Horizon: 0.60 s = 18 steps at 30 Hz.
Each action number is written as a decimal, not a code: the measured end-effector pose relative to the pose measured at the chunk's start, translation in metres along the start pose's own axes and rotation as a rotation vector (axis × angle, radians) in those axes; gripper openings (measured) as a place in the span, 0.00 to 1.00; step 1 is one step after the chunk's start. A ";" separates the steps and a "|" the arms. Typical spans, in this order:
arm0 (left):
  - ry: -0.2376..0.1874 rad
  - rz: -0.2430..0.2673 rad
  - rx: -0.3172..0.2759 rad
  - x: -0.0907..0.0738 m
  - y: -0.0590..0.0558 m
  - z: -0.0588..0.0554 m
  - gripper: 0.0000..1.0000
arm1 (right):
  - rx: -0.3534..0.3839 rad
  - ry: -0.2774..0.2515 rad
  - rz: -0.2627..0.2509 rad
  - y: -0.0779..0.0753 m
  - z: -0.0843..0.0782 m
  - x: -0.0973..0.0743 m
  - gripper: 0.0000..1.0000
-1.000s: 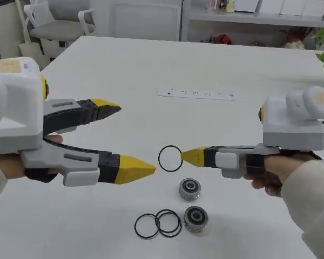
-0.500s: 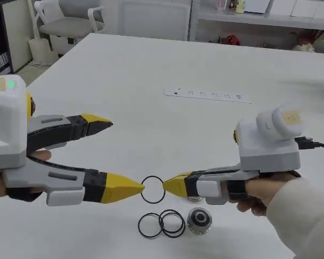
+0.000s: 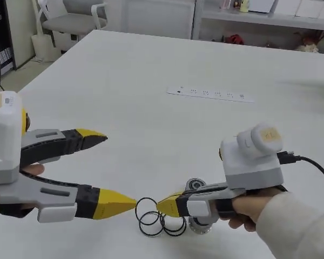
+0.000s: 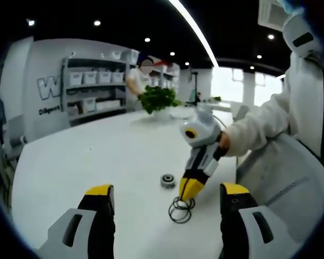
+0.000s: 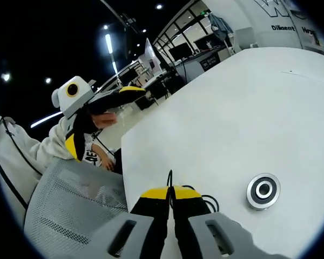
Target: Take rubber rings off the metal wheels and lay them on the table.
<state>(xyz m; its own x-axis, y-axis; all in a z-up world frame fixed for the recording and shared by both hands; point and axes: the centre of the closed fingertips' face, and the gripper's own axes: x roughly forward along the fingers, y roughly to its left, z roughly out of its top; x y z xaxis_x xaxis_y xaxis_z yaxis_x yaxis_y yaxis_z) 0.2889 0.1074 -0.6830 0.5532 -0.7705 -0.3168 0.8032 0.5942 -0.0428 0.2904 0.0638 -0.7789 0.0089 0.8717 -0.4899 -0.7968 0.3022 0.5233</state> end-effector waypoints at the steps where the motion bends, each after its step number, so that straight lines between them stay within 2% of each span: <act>1: 0.002 -0.002 0.000 0.000 -0.001 -0.001 0.81 | 0.003 0.006 -0.003 -0.001 -0.002 0.000 0.00; 9: 0.012 -0.009 -0.011 0.002 -0.003 -0.006 0.81 | 0.011 0.029 -0.045 -0.011 -0.009 0.001 0.00; 18: 0.009 -0.010 -0.019 0.003 -0.005 -0.008 0.80 | -0.026 0.046 -0.084 -0.020 -0.013 0.000 0.01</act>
<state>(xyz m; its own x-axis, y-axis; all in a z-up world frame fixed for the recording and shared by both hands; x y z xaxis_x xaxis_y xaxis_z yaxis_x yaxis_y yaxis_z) 0.2841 0.1040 -0.6913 0.5426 -0.7746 -0.3249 0.8046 0.5904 -0.0639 0.2981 0.0529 -0.7982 0.0495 0.8249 -0.5631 -0.8099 0.3631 0.4606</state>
